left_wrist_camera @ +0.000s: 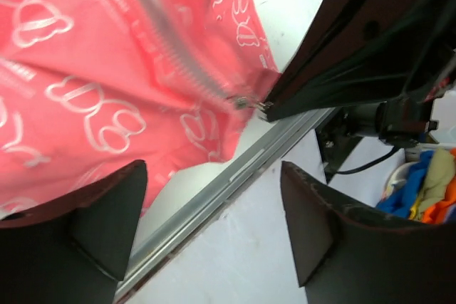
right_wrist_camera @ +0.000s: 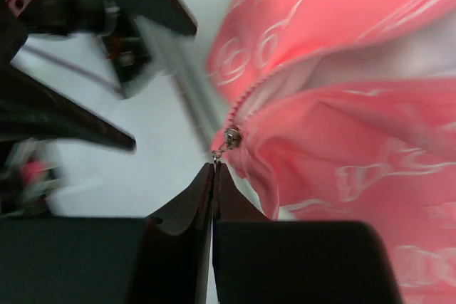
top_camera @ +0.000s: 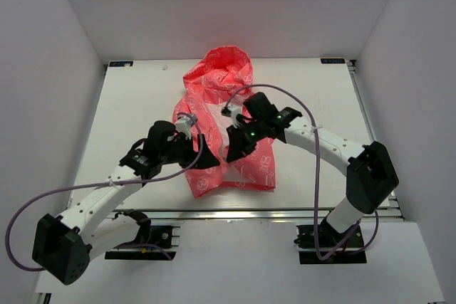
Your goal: Zip up the jacket
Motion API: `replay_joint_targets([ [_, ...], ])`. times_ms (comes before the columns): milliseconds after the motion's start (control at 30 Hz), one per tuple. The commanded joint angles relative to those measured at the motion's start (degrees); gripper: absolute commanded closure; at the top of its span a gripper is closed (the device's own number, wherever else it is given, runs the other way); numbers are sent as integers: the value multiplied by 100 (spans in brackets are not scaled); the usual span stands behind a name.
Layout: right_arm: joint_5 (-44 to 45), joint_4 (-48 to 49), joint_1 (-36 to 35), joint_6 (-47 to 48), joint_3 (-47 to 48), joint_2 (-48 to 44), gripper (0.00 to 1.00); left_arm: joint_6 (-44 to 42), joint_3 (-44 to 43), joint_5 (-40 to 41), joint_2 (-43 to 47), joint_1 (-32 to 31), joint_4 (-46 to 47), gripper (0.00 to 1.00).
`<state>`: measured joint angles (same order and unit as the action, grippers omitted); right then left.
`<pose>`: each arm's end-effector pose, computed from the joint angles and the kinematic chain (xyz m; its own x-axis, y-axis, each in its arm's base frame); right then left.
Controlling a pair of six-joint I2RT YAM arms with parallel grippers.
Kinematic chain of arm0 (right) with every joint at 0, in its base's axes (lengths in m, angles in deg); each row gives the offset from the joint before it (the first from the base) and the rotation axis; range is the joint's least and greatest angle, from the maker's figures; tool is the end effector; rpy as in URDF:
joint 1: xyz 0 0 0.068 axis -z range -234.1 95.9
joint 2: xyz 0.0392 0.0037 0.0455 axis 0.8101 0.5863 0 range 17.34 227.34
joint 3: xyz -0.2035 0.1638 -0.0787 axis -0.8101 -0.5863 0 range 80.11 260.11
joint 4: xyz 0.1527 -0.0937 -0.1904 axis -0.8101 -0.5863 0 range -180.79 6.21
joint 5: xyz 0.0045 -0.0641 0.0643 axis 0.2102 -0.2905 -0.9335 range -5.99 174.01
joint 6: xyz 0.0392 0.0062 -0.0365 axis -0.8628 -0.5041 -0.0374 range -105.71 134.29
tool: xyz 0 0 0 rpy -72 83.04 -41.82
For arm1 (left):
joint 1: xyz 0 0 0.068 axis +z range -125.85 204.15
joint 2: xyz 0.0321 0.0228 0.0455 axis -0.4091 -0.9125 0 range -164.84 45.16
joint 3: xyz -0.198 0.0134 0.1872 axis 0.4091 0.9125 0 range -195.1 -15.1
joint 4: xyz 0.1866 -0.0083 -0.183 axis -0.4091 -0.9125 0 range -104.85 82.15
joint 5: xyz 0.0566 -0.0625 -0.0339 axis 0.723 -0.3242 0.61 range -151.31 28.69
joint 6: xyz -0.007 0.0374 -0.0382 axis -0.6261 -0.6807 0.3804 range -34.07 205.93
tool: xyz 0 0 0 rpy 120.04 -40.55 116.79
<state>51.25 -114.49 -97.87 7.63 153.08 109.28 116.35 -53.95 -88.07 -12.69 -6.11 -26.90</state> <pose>0.2375 0.2541 0.2752 -0.6436 -0.4815 -0.5950 -0.7651 0.4237 0.4848 0.1768 -0.1216 0.2488 -0.8420 -0.0321 -0.5386 0.3826 0.6683 -0.6380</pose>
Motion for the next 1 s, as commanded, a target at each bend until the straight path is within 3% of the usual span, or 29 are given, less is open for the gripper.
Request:
replay_joint_targets([
  [0, -2152, 1037, 333, -1178, -493, -387, 100, 61, -157, 338, 457, -15, -774, 14],
  [267, -2236, 3304, 535, -3656, -880, -651, 100, 921, 342, -312, 1196, -15, -258, 13],
  [300, -2096, 3994, 640, -4398, -1003, -669, 100, 1027, 447, -364, 1257, -24, 39, 13],
  [400, -1649, 5193, 703, -5492, -1390, -686, 100, 1536, 896, -514, 1539, -24, 933, 12],
  [567, -1093, 5618, 668, -6022, -1496, -555, 100, 2109, 1187, -147, 1934, -103, 1597, 8],
  [733, -760, 5576, 615, -6059, -1461, -546, 100, 2373, 1134, -74, 1733, -191, 2229, 7],
  [767, -715, 5540, 606, -6041, -1426, -528, 100, 2338, 960, -109, 1576, -208, 2221, 4],
  [967, -759, 5654, 606, -6084, -1382, -405, 100, 2100, 405, 162, 1399, -226, 1688, 2],
])
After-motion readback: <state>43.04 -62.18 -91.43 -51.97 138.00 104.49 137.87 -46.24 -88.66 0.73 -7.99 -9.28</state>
